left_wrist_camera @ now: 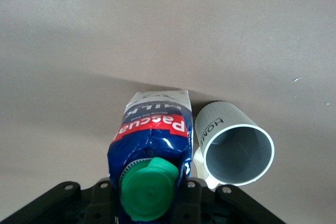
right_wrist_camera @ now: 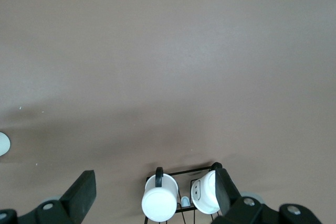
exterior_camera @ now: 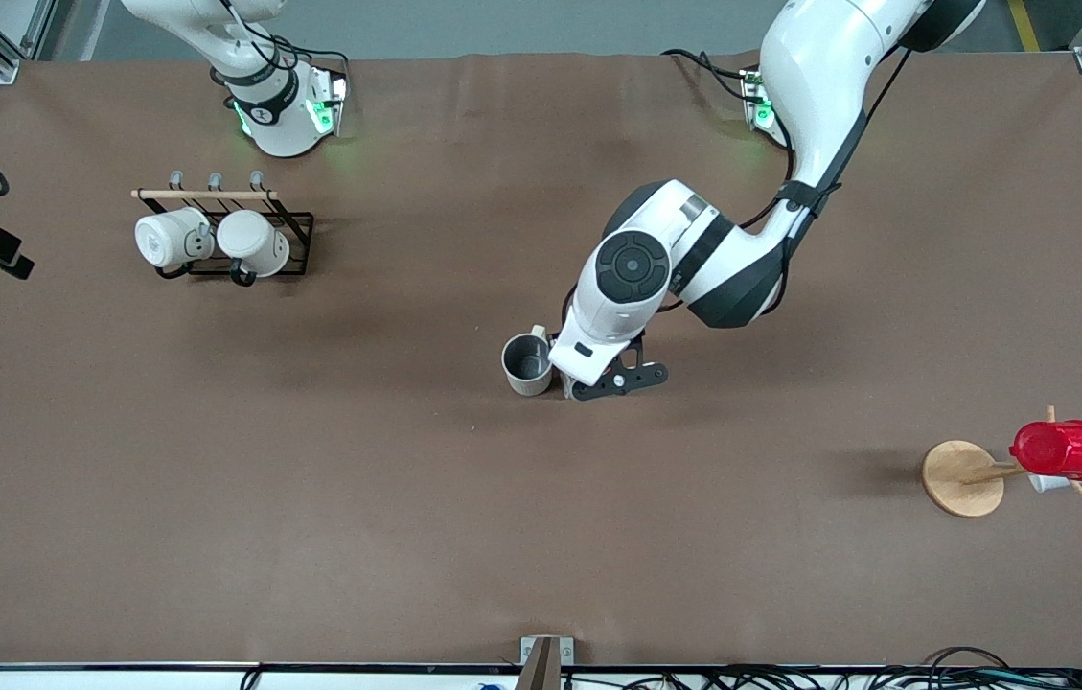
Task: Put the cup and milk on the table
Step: 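Lower the milk carton beside the mug with the left gripper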
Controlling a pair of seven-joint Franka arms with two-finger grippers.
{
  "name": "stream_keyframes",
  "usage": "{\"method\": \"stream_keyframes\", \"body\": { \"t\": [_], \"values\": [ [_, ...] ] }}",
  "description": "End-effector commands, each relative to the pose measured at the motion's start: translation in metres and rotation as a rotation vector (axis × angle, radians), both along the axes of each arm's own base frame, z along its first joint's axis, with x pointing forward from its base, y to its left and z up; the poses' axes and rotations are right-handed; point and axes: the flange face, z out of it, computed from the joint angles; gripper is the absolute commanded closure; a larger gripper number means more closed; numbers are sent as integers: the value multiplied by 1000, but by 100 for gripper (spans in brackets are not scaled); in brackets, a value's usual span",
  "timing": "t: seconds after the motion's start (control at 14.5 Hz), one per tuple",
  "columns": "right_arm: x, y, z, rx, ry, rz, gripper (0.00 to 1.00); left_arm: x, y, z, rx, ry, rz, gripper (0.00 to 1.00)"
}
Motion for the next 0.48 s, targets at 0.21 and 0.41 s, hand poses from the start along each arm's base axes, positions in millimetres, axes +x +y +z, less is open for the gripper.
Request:
{"method": "stream_keyframes", "body": {
  "t": [0.21,0.41],
  "values": [
    [-1,9,2,32,-11,-24,0,0,-5,-6,19,-1,-4,0],
    [-2,9,2,34,-6,-21,0,20,24,52,4,-85,29,0]
  ]
}}
